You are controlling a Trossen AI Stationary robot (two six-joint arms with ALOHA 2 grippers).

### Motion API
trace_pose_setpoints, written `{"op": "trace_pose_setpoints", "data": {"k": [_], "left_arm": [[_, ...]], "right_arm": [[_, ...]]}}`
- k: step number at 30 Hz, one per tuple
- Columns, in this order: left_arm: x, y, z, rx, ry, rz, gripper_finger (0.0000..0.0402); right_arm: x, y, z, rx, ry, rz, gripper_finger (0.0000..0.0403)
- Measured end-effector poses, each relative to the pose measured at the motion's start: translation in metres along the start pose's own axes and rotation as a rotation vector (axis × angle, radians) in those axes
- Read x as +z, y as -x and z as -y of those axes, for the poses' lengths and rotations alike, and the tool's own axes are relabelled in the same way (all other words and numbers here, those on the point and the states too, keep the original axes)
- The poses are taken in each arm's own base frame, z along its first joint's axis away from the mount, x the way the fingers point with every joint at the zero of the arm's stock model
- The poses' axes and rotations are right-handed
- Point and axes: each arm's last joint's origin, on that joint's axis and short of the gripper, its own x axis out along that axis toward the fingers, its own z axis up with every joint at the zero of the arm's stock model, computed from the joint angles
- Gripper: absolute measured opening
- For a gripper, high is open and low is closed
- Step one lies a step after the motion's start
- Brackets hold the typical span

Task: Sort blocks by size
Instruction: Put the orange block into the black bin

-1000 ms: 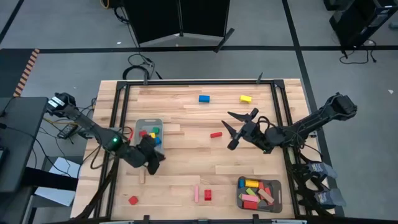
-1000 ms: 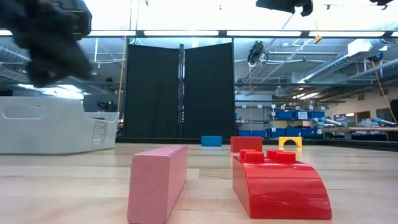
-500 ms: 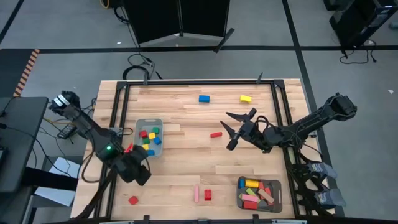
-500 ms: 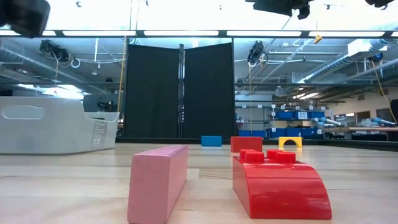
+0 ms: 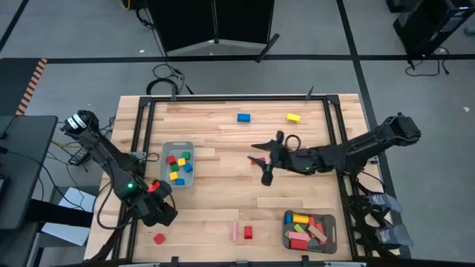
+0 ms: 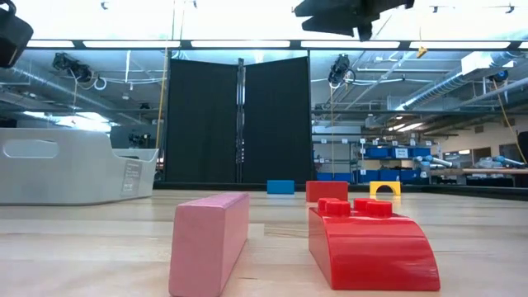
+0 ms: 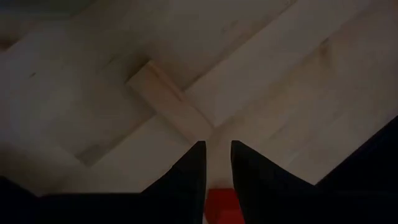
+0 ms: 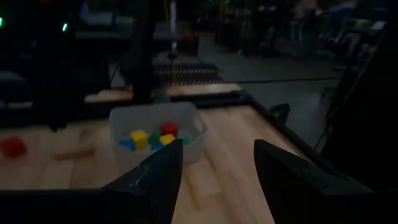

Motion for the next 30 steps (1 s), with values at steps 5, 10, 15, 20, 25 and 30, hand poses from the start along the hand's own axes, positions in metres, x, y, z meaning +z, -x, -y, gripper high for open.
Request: {"op": "trace_pose_setpoints", "data": {"k": [5, 10, 15, 20, 25, 30], "left_arm": [[-0.002, -0.002, -0.001, 0.017, 0.008, -0.010, 0.0096], [-0.004, -0.011, -0.002, 0.091, 0.048, -0.028, 0.0123], [-0.005, -0.021, -0.002, 0.148, 0.064, -0.024, 0.0153], [-0.006, -0.032, -0.001, 0.196, 0.089, -0.009, 0.0183], [-0.007, -0.038, -0.001, 0.222, 0.110, 0.002, 0.0216], [-0.007, -0.039, 0.001, 0.196, 0.112, 0.030, 0.0250]], "right_arm": [[0.000, -0.020, -0.016, 0.038, 0.068, -0.093, 0.0209], [-0.002, -0.038, -0.029, 0.034, 0.116, -0.157, 0.0211], [-0.004, -0.049, -0.037, 0.035, 0.146, -0.173, 0.0211], [-0.004, -0.050, -0.037, 0.034, 0.150, -0.174, 0.0211], [-0.003, -0.049, -0.037, 0.032, 0.149, -0.171, 0.0211], [-0.003, -0.049, -0.036, 0.031, 0.150, -0.174, 0.0211]]}}
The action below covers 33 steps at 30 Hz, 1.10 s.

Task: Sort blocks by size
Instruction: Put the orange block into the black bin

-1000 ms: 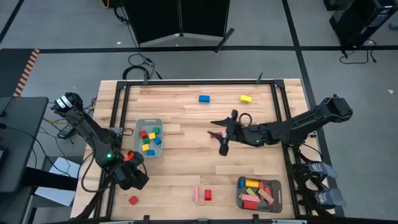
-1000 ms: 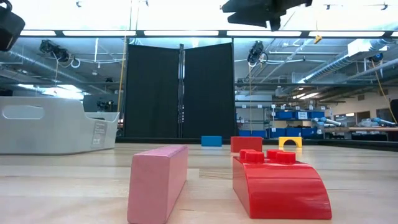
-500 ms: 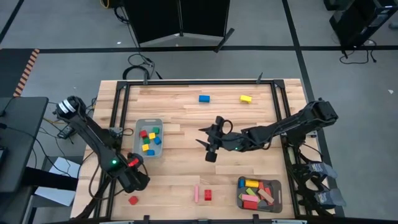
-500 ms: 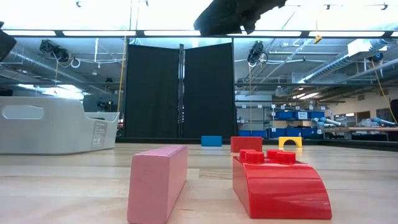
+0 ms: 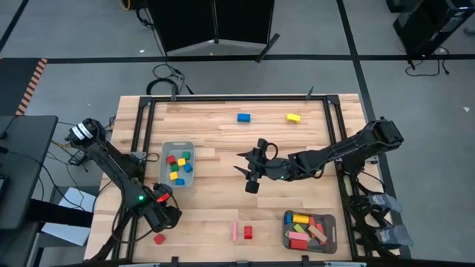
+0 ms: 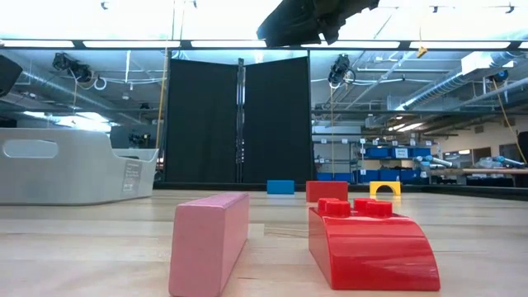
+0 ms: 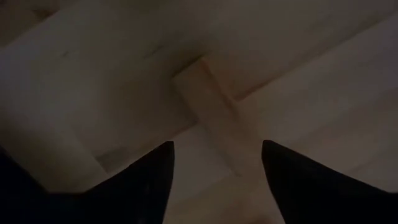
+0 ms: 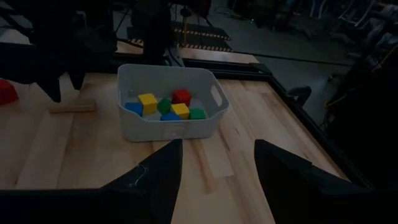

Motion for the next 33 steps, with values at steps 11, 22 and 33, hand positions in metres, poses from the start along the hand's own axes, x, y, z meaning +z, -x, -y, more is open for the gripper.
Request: {"op": "trace_pose_setpoints", "data": {"k": [11, 22, 33], "left_arm": [[0.001, 0.000, 0.001, -0.016, -0.034, 0.024, 0.0302], [-0.003, 0.032, 0.023, -0.131, -0.254, 0.216, 0.0291], [0.005, 0.099, 0.039, -0.125, -0.560, 0.943, 0.0269]], "right_arm": [[-0.002, 0.000, 0.000, 0.005, 0.024, -0.021, 0.0211], [-0.012, 0.007, -0.006, 0.091, 0.146, -0.119, 0.0213], [-0.006, 0.016, -0.020, 0.080, 0.146, -0.045, 0.0213]]}}
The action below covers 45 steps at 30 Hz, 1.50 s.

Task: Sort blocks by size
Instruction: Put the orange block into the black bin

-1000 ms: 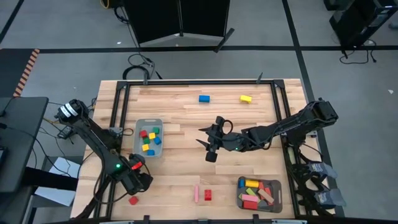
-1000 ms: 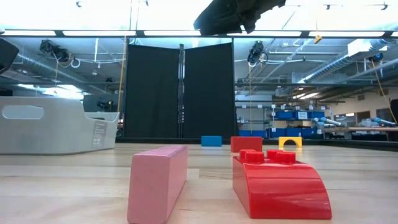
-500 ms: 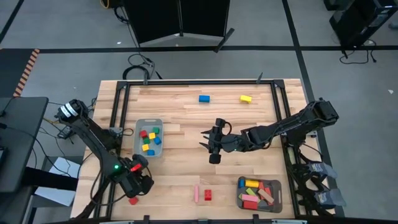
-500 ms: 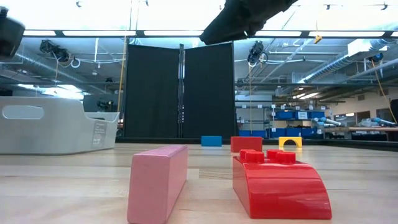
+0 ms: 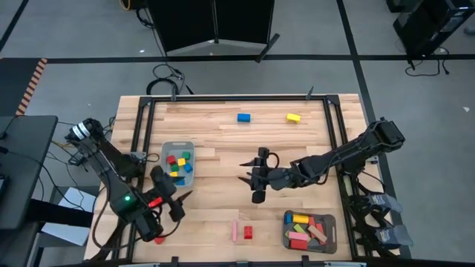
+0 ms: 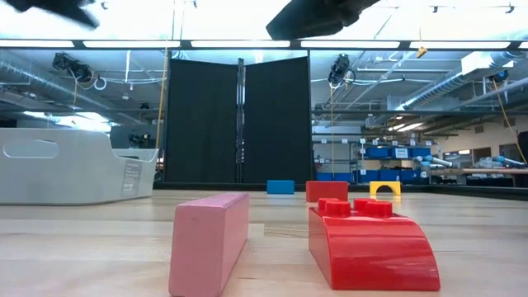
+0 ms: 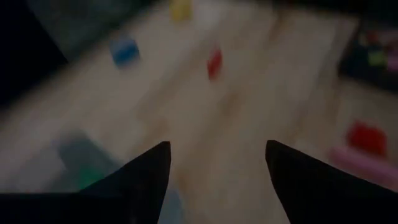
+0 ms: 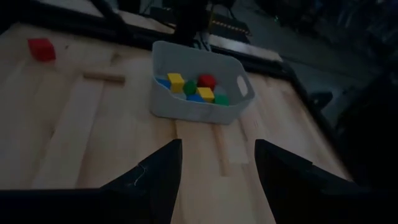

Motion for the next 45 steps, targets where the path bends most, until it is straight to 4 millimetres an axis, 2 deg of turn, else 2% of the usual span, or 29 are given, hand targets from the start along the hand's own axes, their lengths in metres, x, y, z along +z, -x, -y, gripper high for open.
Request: {"op": "trace_pose_setpoints", "data": {"k": [4, 9, 14, 19, 25, 28, 35, 40, 45], "left_arm": [[0.010, -0.003, -0.004, 0.082, -0.075, 0.223, 0.0256], [0.013, -0.007, -0.009, 0.135, -0.093, 0.326, 0.0231], [0.002, -0.015, -0.009, 0.138, -0.073, 0.341, 0.0196], [-0.007, -0.026, 0.003, 0.094, -0.109, 0.306, 0.0154], [0.016, -0.042, 0.030, -0.065, -0.276, 0.252, 0.0106], [0.022, -0.049, 0.033, -0.092, -0.312, 0.286, 0.0087], [0.017, -0.055, 0.014, -0.150, -0.300, 0.316, 0.0055], [0.005, -0.059, -0.010, -0.296, -0.222, 0.427, 0.0035], [-0.008, -0.062, -0.030, -0.318, -0.145, 0.491, 0.0018]], "right_arm": [[-0.006, -0.004, 0.007, -0.024, -0.128, -0.059, 0.0213], [-0.019, -0.009, 0.019, -0.061, -0.225, -0.171, 0.0213], [-0.023, -0.017, 0.034, -0.032, -0.280, -0.211, 0.0215], [-0.023, -0.023, 0.046, -0.051, -0.294, -0.203, 0.0215], [-0.034, -0.027, 0.061, -0.035, -0.267, -0.299, 0.0215], [-0.042, -0.027, 0.066, 0.018, -0.248, -0.387, 0.0215], [-0.049, -0.028, 0.067, 0.100, -0.088, -0.444, 0.0215], [-0.060, -0.034, 0.075, 0.124, -0.086, -0.521, 0.0217], [-0.076, -0.045, 0.075, 0.148, -0.082, -0.607, 0.0221]]}}
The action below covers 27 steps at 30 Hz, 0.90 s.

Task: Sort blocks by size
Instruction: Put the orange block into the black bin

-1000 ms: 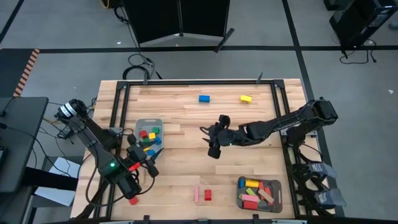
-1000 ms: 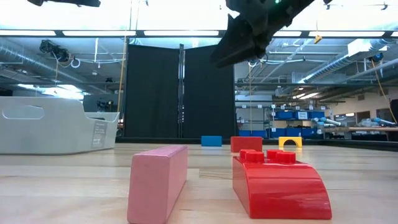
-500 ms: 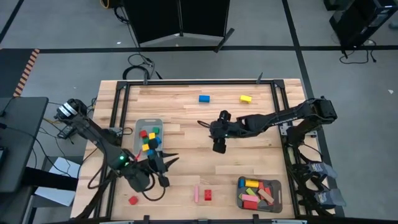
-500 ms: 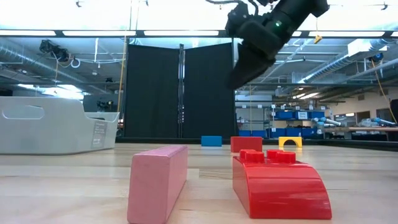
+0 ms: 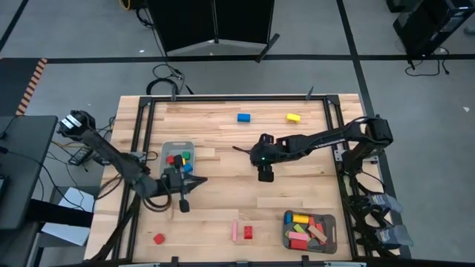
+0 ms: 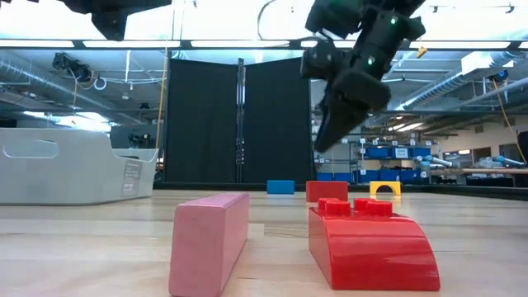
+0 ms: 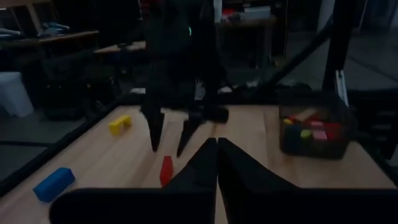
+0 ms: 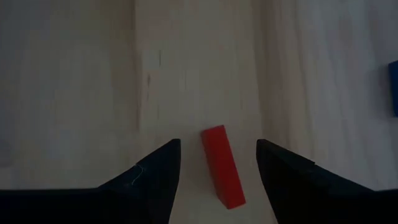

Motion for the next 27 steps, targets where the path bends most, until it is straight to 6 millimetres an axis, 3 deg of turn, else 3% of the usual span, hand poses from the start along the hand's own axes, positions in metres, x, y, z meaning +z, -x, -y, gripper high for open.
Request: {"op": "trace_pose_setpoints", "data": {"k": [6, 21, 27], "left_arm": [[-0.003, 0.007, -0.008, -0.003, 0.029, 0.024, 0.0013], [-0.004, 0.008, -0.009, -0.012, 0.032, 0.004, 0.0012], [-0.005, 0.008, -0.009, -0.011, 0.029, -0.003, 0.0012]], "right_arm": [[-0.006, -0.024, 0.001, 0.000, 0.016, -0.074, 0.0227], [-0.012, -0.058, 0.005, 0.025, 0.040, -0.187, 0.0229], [-0.012, -0.059, 0.004, 0.028, 0.035, -0.189, 0.0191]]}}
